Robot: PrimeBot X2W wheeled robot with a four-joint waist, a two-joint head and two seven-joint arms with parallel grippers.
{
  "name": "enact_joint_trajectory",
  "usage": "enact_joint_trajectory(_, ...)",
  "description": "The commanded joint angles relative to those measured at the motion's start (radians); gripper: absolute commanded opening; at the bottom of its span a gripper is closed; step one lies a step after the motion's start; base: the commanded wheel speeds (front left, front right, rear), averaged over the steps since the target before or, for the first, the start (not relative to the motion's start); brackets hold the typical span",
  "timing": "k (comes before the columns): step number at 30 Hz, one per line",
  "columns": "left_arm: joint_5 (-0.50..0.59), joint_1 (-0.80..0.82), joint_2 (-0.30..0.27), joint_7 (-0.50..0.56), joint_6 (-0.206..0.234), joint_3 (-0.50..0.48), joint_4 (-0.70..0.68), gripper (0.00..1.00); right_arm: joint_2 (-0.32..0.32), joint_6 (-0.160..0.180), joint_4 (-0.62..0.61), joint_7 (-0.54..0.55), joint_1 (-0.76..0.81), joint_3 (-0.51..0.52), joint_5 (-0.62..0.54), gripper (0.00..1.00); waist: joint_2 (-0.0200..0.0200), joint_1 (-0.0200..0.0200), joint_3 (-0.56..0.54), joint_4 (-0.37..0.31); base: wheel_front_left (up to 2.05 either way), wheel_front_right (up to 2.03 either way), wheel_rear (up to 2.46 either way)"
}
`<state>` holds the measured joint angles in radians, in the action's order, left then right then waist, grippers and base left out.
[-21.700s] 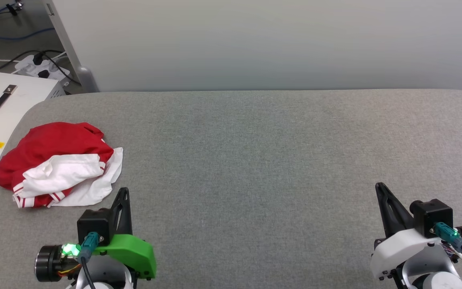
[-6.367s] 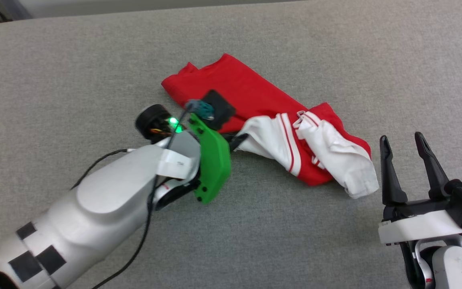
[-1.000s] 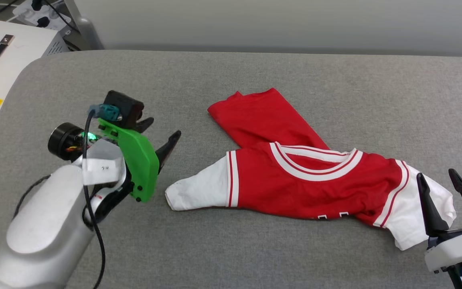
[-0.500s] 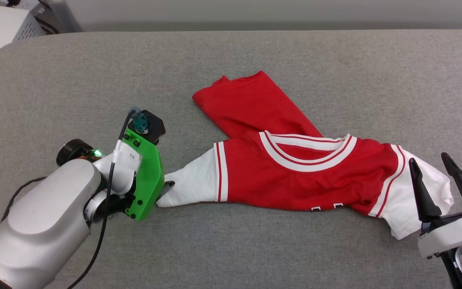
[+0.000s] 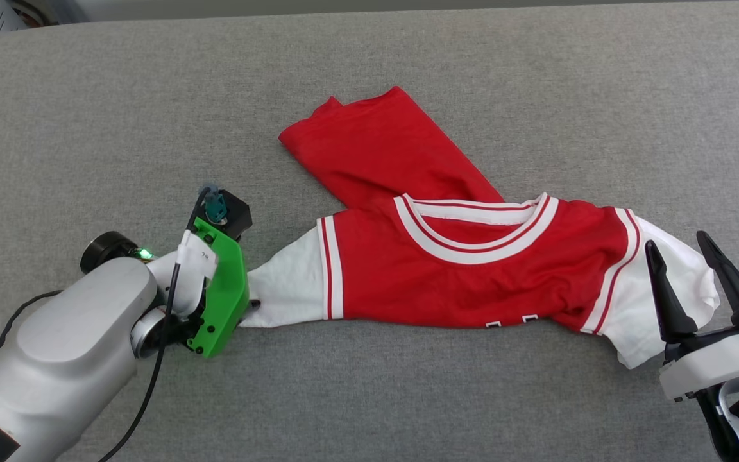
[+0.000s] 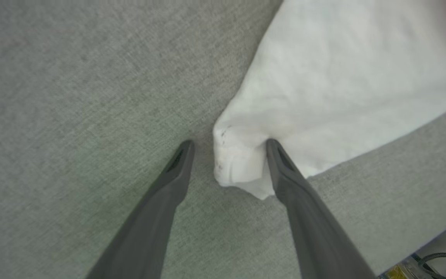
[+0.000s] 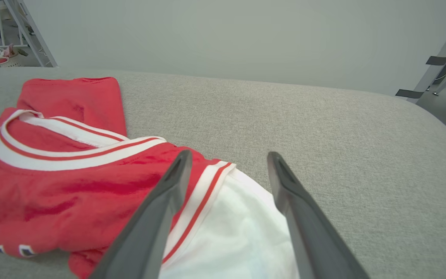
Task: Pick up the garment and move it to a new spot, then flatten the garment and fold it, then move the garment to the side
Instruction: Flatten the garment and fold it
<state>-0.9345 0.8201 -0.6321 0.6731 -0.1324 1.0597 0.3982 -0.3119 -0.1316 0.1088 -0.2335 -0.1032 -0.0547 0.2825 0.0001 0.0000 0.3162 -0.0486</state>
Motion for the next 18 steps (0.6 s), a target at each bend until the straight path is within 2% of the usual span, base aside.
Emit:
enact_joint_trajectory(1,-0.010,-0.026,0.020,-0.023,0.002,0.044,0.025,0.00,0.001,0.001,0.004,-0.009,-0.014,-0.001,-0.007,1.00,-0.0001,0.0000,-0.006,0.002,0.00,0.00,0.00)
enact_joint_trajectory(9,0.015,0.036,-0.027,-0.238,0.002,0.036,-0.039,0.00,0.008,0.001,0.003,-0.021,0.021,0.034,-0.007,1.00,-0.0001,0.0000,-0.058,0.016,0.00,0.00,0.00)
enact_joint_trajectory(13,0.021,0.078,-0.062,-0.298,0.007,-0.008,-0.080,0.00,0.014,0.001,-0.002,-0.024,0.034,0.042,-0.008,1.00,-0.0001,0.0000,-0.066,0.017,0.00,0.00,0.00)
enact_joint_trajectory(18,0.025,0.134,-0.079,-0.329,0.026,-0.054,-0.086,0.00,0.015,0.001,-0.010,-0.026,0.019,0.034,-0.011,1.00,-0.0001,0.0000,-0.047,-0.002,0.00,0.00,0.00)
